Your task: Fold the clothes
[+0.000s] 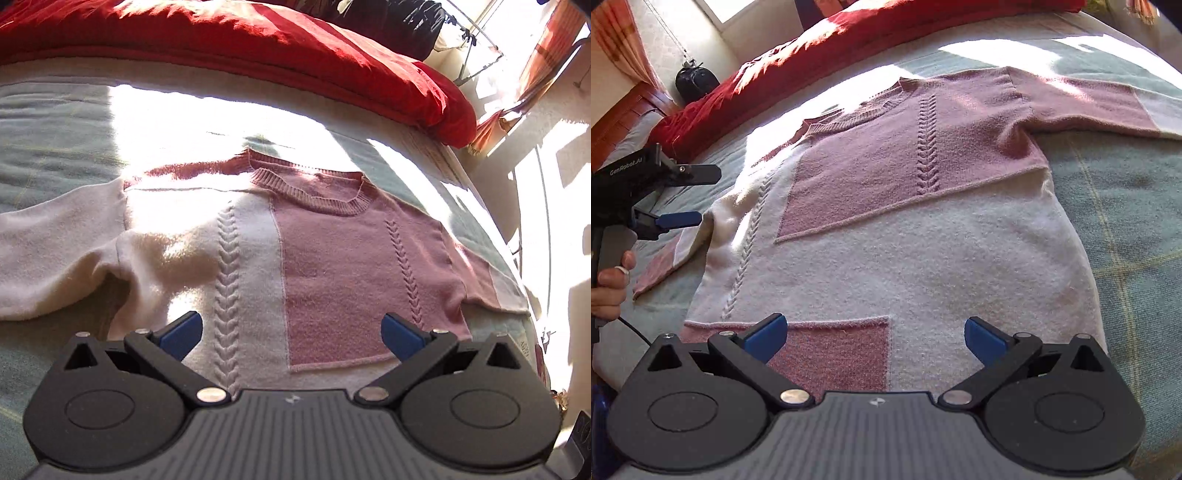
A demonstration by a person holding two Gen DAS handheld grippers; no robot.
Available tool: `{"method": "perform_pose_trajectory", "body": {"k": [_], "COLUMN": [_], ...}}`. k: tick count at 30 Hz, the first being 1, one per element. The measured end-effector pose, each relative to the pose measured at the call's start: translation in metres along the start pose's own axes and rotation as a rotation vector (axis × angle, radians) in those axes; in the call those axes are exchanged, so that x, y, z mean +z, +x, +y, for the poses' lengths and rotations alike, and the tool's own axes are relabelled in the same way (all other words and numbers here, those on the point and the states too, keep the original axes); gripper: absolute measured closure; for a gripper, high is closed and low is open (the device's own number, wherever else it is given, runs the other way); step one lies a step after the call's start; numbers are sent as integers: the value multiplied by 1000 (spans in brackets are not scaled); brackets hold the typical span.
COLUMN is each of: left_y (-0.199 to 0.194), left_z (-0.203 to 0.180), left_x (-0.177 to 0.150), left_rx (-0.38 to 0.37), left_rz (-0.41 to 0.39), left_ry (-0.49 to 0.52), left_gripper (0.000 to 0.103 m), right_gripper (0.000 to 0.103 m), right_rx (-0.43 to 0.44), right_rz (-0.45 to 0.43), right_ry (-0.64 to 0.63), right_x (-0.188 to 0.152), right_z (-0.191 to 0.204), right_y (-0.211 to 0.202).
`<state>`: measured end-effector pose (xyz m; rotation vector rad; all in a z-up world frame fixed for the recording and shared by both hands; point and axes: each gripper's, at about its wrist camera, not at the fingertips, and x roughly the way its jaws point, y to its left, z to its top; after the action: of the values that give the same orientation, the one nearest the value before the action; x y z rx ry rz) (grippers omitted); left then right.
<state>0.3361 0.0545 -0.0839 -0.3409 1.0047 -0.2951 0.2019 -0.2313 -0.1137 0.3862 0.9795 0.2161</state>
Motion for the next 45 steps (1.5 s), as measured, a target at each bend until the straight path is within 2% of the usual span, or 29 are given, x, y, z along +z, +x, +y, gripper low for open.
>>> {"method": "perform_pose_trajectory", "body": {"k": [3,5,7,12,15,21,24,27,29,30,34,39,42,43,44,45], "left_y": [36,61,82,104,108,88,90,99,106,109,122,129,128,127,126,125], "left_z": [13,24,33,50,51,43,51,64,71,74,90,101,90,85,80,74], "left_x": [24,35,40,56,77,122,140,152,154,154,152,148,146,145,145,144], "left_rx": [-33,-61,-57,-26,40,73,138,202,235,250,238,186,191,205,218,231], "left_rz": [14,44,82,114,144,159,177,204,218,222,268,319,343,345,348,350], "left_ry": [-65,-117,-158,-217,-228,-89,34,174,284,345,449,479,511,530,548,566], "left_gripper": [1,1,1,2,4,4,6,23,39,43,45,46,73,91,96,97], "right_gripper": [0,0,0,0,0,0,0,0,0,0,0,0,0,0,0,0], "right_rx": [7,2,0,-12,-47,-79,-80,-79,-76,-75,-71,-89,-99,-103,-105,-104], "right_rz": [0,37,80,179,235,266,264,261,263,263,266,295,309,316,321,319], "right_ry": [-51,-75,-84,-49,-29,1,16,27,36,41,65,73,60,61,63,67], "right_x": [21,36,49,75,86,119,135,144,147,148,149,149,152,153,155,157], "right_z": [13,20,26,32,34,40,43,46,47,47,47,46,46,46,45,45], "right_y": [18,36,49,65,64,50,50,53,57,58,68,84,92,95,97,98]}}
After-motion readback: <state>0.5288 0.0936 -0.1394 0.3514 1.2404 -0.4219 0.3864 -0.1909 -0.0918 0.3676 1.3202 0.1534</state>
